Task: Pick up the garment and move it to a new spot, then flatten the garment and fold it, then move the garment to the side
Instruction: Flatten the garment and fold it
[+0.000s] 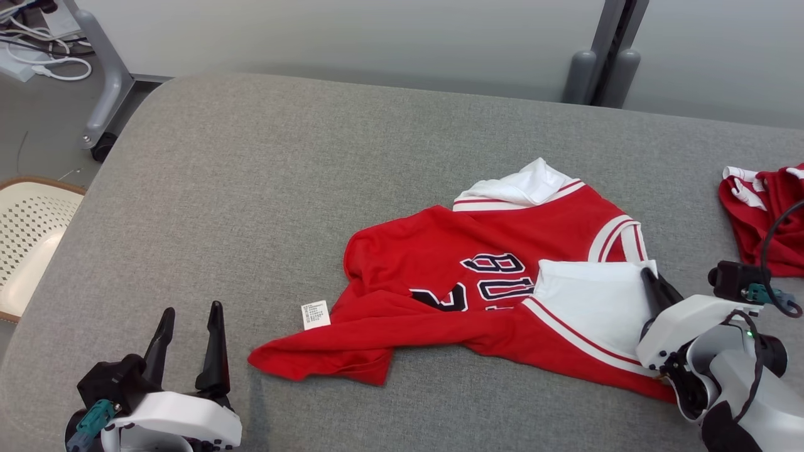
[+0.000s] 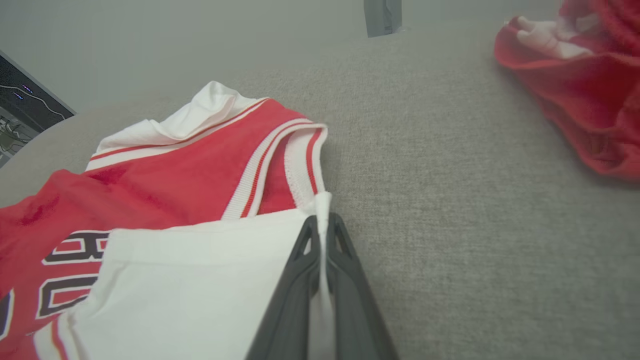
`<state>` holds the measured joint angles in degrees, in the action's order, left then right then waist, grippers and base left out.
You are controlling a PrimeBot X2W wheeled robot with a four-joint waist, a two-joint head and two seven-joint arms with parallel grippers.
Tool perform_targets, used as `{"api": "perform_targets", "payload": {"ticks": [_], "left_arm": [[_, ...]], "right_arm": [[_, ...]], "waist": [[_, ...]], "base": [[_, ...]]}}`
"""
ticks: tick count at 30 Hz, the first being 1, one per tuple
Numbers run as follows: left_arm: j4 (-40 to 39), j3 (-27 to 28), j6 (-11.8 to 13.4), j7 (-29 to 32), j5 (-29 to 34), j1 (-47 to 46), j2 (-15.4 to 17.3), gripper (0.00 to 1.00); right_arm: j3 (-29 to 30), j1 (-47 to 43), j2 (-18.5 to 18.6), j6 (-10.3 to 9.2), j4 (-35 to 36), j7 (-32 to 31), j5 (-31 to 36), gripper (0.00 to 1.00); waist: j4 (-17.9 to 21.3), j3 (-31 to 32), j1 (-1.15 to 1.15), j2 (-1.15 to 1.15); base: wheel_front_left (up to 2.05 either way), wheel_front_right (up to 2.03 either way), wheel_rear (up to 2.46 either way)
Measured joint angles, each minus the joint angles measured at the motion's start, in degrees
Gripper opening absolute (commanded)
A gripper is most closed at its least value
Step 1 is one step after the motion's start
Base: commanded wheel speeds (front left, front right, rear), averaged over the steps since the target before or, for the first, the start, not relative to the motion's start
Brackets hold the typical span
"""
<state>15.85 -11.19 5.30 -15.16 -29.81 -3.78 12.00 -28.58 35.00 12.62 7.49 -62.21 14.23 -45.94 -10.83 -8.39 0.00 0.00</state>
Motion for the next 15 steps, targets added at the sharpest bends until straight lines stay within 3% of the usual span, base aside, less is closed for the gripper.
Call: {"api": "perform_targets", "payload": {"ticks": [5,10,15], "left_arm": [[0.3,0.07,-0.2,0.0,0.1,0.01,-0.16,1.0],[0.6,0.33,-0.29,0.0,0.43,0.04,-0.35,1.0],[0.98,0.37,-0.58,0.0,0.49,0.07,-0.49,1.0]], "right_arm": [[0.74,0.23,0.66,0.0,0.77,0.48,0.76,0.0],[5.98,-1.1,2.26,0.01,7.77,0.59,5.06,0.0],[10.25,-5.87,1.58,0.01,14.48,0.59,9.54,0.0]], "waist": [[0.15,0.22,0.0,0.0],[0.63,0.44,0.0,0.0],[1.63,0.9,0.0,0.0]], "base": [[0.0,0.0,0.0],[0.0,0.0,0.0],[0.0,0.0,0.0]]}}
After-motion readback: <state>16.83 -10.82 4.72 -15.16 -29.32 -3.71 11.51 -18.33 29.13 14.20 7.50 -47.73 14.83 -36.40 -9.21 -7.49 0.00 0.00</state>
